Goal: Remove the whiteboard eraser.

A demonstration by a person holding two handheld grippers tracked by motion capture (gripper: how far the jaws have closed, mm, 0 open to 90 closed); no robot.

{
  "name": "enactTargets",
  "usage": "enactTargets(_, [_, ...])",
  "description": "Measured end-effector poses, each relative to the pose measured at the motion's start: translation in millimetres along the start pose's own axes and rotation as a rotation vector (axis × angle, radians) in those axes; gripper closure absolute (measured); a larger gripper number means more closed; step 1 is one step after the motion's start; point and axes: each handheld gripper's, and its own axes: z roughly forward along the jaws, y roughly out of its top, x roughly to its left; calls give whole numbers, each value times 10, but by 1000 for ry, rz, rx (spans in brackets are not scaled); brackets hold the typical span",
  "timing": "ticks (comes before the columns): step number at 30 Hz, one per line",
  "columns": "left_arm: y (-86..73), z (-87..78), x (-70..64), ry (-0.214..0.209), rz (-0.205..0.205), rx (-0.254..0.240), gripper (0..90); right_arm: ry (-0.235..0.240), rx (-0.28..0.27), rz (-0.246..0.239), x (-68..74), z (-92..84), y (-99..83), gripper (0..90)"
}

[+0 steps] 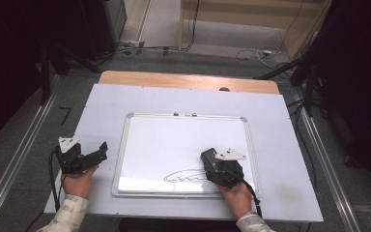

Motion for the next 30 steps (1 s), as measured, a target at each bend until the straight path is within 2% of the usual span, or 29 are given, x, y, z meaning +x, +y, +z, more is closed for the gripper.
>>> enactTargets(30, [7,6,-18,-2,1,-3,41,39,-5,-46,297,96,100,389])
